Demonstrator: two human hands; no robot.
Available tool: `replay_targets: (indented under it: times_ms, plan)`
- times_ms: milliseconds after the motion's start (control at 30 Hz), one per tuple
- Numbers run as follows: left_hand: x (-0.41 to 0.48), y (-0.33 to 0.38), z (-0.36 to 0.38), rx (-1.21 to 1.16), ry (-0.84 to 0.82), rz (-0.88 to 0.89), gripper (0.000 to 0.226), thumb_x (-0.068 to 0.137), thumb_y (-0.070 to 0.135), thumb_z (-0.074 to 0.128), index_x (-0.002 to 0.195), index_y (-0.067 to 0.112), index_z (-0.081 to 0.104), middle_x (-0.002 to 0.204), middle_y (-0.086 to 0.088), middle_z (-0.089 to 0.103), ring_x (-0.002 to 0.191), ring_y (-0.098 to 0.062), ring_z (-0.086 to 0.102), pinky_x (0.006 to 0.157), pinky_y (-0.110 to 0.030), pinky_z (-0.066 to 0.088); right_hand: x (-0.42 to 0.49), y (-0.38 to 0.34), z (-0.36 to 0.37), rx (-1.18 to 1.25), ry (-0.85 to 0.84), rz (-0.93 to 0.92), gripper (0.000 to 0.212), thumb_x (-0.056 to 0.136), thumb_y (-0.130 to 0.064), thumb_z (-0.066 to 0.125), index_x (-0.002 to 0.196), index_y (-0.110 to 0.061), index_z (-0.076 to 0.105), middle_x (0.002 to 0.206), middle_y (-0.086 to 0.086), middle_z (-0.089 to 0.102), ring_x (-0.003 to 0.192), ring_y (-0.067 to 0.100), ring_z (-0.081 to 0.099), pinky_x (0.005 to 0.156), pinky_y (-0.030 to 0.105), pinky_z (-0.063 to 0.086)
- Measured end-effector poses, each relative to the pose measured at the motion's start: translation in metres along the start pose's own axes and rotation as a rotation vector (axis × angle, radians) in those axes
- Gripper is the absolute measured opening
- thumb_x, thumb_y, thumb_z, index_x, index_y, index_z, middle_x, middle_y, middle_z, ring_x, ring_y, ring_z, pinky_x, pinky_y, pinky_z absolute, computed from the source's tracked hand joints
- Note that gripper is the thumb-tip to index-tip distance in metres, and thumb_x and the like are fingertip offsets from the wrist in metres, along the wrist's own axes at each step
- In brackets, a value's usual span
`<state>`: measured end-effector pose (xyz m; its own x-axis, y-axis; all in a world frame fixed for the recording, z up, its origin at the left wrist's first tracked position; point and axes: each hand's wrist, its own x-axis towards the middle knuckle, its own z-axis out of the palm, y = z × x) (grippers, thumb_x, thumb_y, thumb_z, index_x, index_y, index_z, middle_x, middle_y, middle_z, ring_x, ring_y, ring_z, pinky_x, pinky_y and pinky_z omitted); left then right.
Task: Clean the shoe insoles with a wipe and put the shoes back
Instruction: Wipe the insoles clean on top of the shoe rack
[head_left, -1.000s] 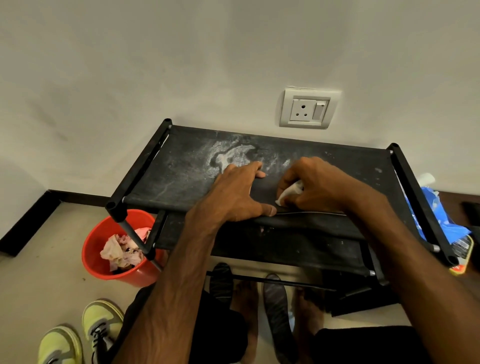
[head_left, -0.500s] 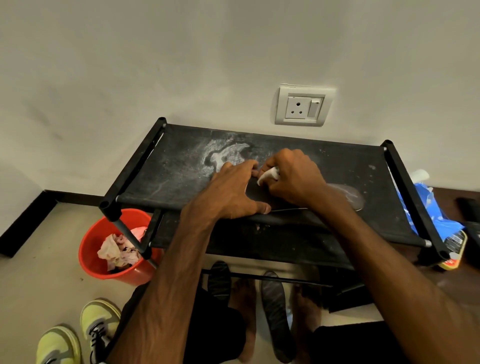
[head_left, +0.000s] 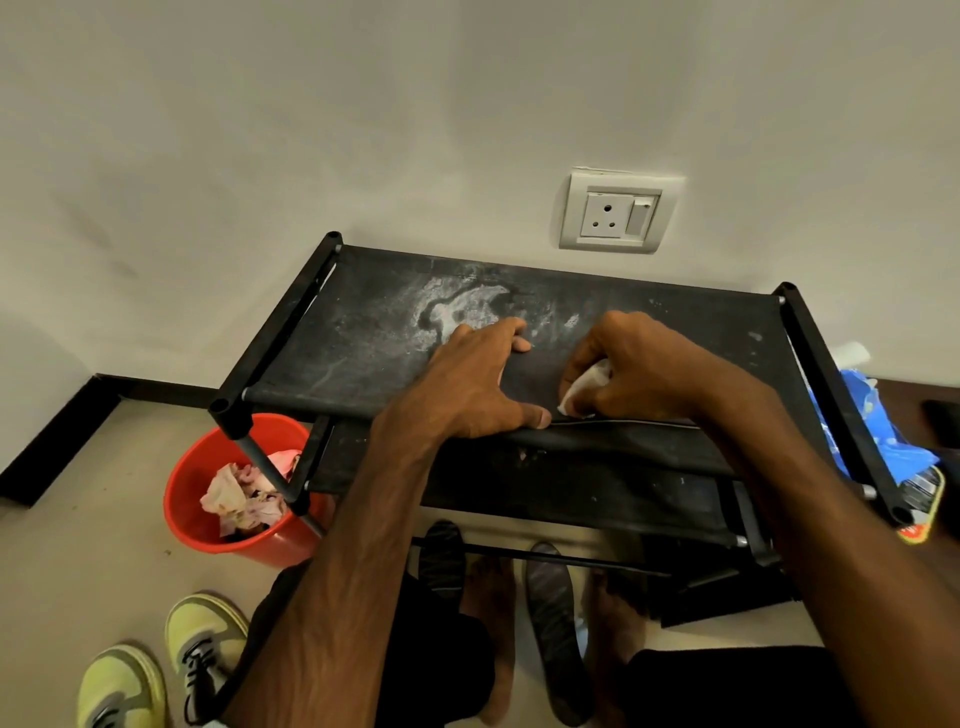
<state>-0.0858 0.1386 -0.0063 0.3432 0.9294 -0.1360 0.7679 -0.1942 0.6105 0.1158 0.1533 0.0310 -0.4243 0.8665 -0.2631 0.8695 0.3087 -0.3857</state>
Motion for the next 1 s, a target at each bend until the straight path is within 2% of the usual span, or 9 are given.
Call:
replay_targets:
  times_ms: [133, 300, 400, 467, 533, 600, 667, 867, 1000]
  plan:
    - [0.0, 0.001, -0.001, 0.003, -0.011, 0.007, 0.103, 0.072, 0.045, 0.087, 0.154, 0.021, 0.029, 0.144, 0.01, 0.05, 0.135, -0.016, 0.039, 0.112, -0.046, 0.038, 0.014, -0.006, 0.013, -0.048, 0.172, 0.028, 0.016, 0.082, -0.028, 0.08, 0.097, -0.034, 0.08, 0.097, -0.005, 0.076, 0.092, 0.016, 0.069, 0.083, 0.046, 0.06]
    - [0.0, 0.0, -0.002, 0.03, -0.033, -0.028, 0.095, 0.075, 0.049, 0.084, 0.15, 0.026, 0.031, 0.144, 0.002, 0.044, 0.128, -0.02, 0.041, 0.108, -0.045, 0.041, 0.035, -0.014, 0.029, -0.037, 0.383, 0.077, 0.019, 0.082, -0.028, 0.078, 0.101, -0.031, 0.08, 0.098, 0.006, 0.075, 0.093, 0.026, 0.069, 0.081, 0.044, 0.059]
    - [0.0, 0.0, -0.002, 0.009, -0.039, -0.032, 0.101, 0.073, 0.049, 0.085, 0.153, 0.025, 0.028, 0.143, 0.002, 0.044, 0.129, -0.02, 0.04, 0.108, -0.043, 0.041, 0.036, -0.01, 0.025, -0.041, 0.327, 0.031, 0.019, 0.083, -0.025, 0.079, 0.101, -0.031, 0.081, 0.099, 0.005, 0.076, 0.093, 0.025, 0.069, 0.08, 0.044, 0.059]
    - [0.0, 0.0, 0.0, -0.011, -0.021, -0.013, 0.103, 0.073, 0.048, 0.086, 0.155, 0.023, 0.028, 0.144, 0.008, 0.047, 0.133, -0.02, 0.038, 0.111, -0.045, 0.039, 0.03, -0.005, 0.017, 0.005, 0.216, -0.043, 0.018, 0.083, -0.02, 0.08, 0.097, -0.03, 0.083, 0.096, -0.001, 0.078, 0.089, 0.016, 0.071, 0.082, 0.044, 0.06]
    - [0.0, -0.001, 0.002, -0.038, 0.005, 0.002, 0.104, 0.071, 0.045, 0.087, 0.154, 0.022, 0.03, 0.143, 0.011, 0.05, 0.137, -0.018, 0.037, 0.112, -0.045, 0.038, 0.021, -0.001, 0.009, 0.065, 0.108, -0.108, 0.016, 0.082, -0.017, 0.081, 0.091, -0.03, 0.084, 0.089, -0.009, 0.079, 0.084, 0.005, 0.072, 0.081, 0.037, 0.061]
    - [0.0, -0.002, 0.002, -0.06, 0.008, 0.004, 0.105, 0.071, 0.044, 0.088, 0.154, 0.021, 0.03, 0.142, 0.011, 0.051, 0.138, -0.018, 0.037, 0.114, -0.045, 0.038, 0.012, 0.002, 0.004, 0.085, 0.028, -0.124, 0.015, 0.082, -0.02, 0.083, 0.09, -0.033, 0.083, 0.088, -0.014, 0.078, 0.085, 0.001, 0.071, 0.083, 0.032, 0.061]
    - [0.0, -0.003, 0.002, -0.063, 0.006, 0.008, 0.104, 0.071, 0.045, 0.088, 0.154, 0.022, 0.03, 0.142, 0.012, 0.051, 0.138, -0.018, 0.038, 0.114, -0.045, 0.038, 0.007, 0.006, 0.003, 0.07, 0.014, -0.11, 0.015, 0.081, -0.024, 0.084, 0.09, -0.036, 0.083, 0.09, -0.015, 0.078, 0.087, 0.002, 0.071, 0.084, 0.034, 0.061]
    - [-0.001, -0.005, 0.0, -0.063, -0.01, 0.002, 0.102, 0.073, 0.046, 0.086, 0.154, 0.025, 0.029, 0.143, 0.014, 0.049, 0.132, -0.019, 0.041, 0.111, -0.047, 0.04, 0.01, 0.018, 0.004, -0.065, 0.271, 0.052, 0.015, 0.084, -0.033, 0.081, 0.098, -0.038, 0.08, 0.101, -0.009, 0.076, 0.094, 0.016, 0.069, 0.084, 0.046, 0.059]
    - [-0.002, -0.007, -0.002, -0.056, 0.0, 0.008, 0.1, 0.072, 0.047, 0.087, 0.153, 0.028, 0.031, 0.133, 0.02, 0.049, 0.131, -0.017, 0.04, 0.111, -0.043, 0.039, 0.008, 0.033, -0.002, 0.016, 0.527, 0.099, 0.014, 0.088, -0.031, 0.078, 0.102, -0.032, 0.081, 0.099, -0.002, 0.078, 0.088, 0.018, 0.069, 0.079, 0.041, 0.059]
